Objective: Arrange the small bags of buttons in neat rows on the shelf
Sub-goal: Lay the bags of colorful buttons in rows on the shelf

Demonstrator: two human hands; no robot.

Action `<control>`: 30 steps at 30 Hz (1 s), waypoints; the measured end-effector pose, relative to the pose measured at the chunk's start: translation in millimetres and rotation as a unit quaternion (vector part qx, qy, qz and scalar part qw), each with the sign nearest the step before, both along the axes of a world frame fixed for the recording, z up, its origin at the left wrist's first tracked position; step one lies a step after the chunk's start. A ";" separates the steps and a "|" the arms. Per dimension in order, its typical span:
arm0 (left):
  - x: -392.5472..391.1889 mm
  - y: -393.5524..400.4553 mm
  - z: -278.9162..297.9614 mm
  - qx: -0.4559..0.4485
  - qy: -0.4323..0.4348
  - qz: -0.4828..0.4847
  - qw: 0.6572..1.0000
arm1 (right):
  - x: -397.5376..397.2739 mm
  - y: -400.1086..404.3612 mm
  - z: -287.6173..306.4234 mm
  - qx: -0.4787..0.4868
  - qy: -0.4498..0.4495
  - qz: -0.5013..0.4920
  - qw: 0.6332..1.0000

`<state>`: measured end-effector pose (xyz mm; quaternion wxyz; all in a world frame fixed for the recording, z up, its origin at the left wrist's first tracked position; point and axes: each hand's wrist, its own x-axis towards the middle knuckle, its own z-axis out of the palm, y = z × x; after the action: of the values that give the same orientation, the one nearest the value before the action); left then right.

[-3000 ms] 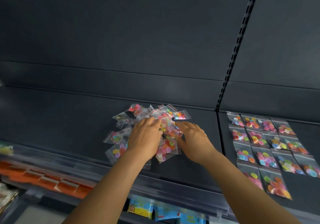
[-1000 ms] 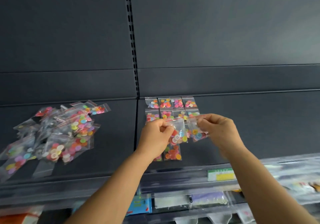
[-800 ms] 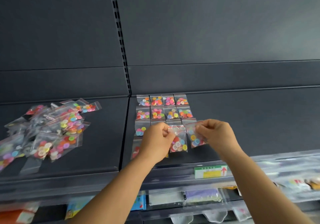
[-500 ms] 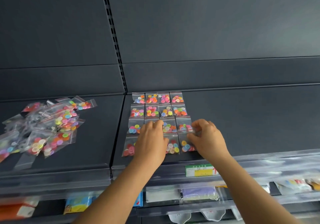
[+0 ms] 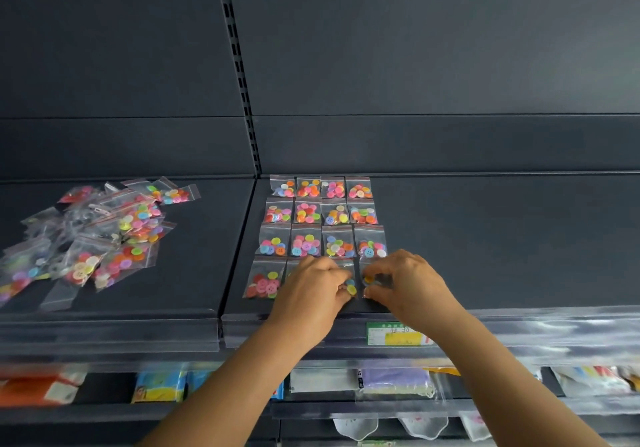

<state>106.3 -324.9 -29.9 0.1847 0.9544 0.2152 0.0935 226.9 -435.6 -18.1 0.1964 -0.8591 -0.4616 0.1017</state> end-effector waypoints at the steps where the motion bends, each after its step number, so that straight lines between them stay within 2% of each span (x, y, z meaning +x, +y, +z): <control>1: -0.7 -0.4 0.6 -0.002 0.001 -0.002 1.000 | 0.3 0.6 -0.1 -0.005 -0.004 0.002 1.000; 5: -7.5 0.8 7.5 -0.006 -0.014 0.006 1.000 | -3.4 7.9 4.0 0.004 -0.016 0.008 1.000; 10: -26.9 19.3 23.0 0.054 -0.002 0.045 0.998 | -20.5 32.5 18.7 0.029 -0.062 0.068 0.995; 14: -54.9 48.1 36.4 0.091 -0.003 0.093 0.992 | -41.5 67.1 26.7 0.029 -0.061 0.117 0.991; 23: -121.6 132.9 44.7 0.096 0.016 0.180 0.979 | -96.4 166.1 31.9 0.050 -0.059 0.186 0.980; 30: -157.2 195.6 34.3 0.086 0.039 0.223 0.970 | -127.9 233.2 23.9 0.037 -0.043 0.203 0.978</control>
<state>-50.9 -129.3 4.4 0.0677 0.8976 0.4207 0.1131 99.0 -202.4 5.7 0.1834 -0.7433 -0.6377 0.0852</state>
